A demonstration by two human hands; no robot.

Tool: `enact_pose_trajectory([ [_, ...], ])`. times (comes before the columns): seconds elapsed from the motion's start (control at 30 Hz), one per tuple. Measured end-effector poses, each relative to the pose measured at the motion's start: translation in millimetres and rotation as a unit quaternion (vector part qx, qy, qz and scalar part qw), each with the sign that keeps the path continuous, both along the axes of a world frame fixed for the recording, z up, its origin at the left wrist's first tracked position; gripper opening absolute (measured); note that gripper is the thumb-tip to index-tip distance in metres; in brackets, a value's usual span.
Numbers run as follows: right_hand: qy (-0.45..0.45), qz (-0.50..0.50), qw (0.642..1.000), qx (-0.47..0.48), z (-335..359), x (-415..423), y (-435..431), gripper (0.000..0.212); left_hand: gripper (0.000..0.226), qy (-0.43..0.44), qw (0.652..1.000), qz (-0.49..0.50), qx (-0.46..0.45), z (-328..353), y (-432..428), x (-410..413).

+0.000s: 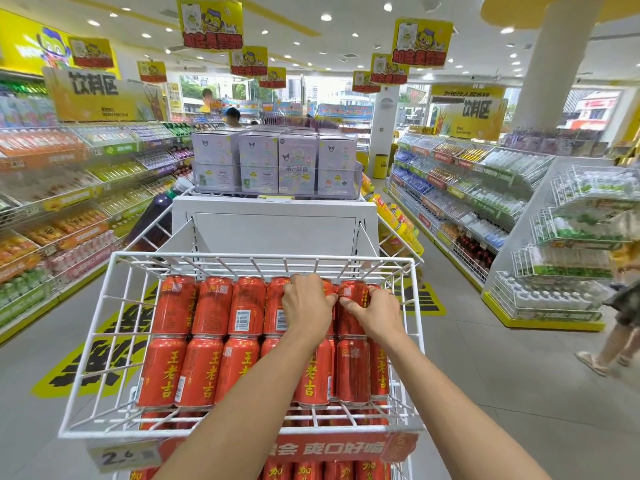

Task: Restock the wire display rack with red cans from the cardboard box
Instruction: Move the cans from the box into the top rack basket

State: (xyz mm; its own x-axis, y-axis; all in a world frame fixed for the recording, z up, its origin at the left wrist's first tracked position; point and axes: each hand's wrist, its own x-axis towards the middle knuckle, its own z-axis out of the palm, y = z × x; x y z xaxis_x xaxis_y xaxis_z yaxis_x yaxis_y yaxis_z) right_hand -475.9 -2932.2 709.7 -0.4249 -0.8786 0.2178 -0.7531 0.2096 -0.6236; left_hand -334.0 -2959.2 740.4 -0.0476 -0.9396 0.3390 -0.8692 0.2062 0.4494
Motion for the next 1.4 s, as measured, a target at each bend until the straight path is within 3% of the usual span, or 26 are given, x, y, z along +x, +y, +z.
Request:
enact_pose_trajectory([
  [0.13,0.014,0.016,1.000,0.000,11.5,-1.1,8.6,0.048,0.036,0.015,0.999,-0.037,-0.009,5.1,2.5,8.8],
  [0.3,0.057,0.053,0.997,0.014,21.5,-0.3,32.7,0.042,0.049,-0.082,0.981,-0.173,0.008,4.2,15.7,40.5],
  [0.43,0.151,0.111,0.980,0.061,25.8,8.7,64.8,0.069,0.063,-0.220,0.948,-0.231,-0.001,3.6,44.2,70.5],
  [0.63,0.257,0.157,0.946,0.118,26.5,37.3,127.8,0.081,0.065,-0.300,0.913,-0.275,-0.029,-1.8,102.9,101.7],
  [0.83,0.292,0.135,0.936,0.143,31.3,62.3,196.6,0.077,0.075,-0.296,0.904,-0.307,-0.043,-4.9,147.6,132.9],
  [1.07,0.257,0.115,0.948,0.152,23.1,138.4,251.9,0.074,0.065,-0.258,0.905,-0.336,-0.040,-21.9,189.2,210.1],
  [1.23,0.231,0.167,0.950,0.130,-36.1,226.3,266.0,0.070,0.064,-0.226,0.917,-0.328,0.011,-86.3,212.5,297.6],
  [1.4,0.213,0.225,0.934,0.175,-118.7,287.2,263.2,0.069,0.060,-0.215,0.923,-0.304,0.100,-167.6,226.1,357.4],
])
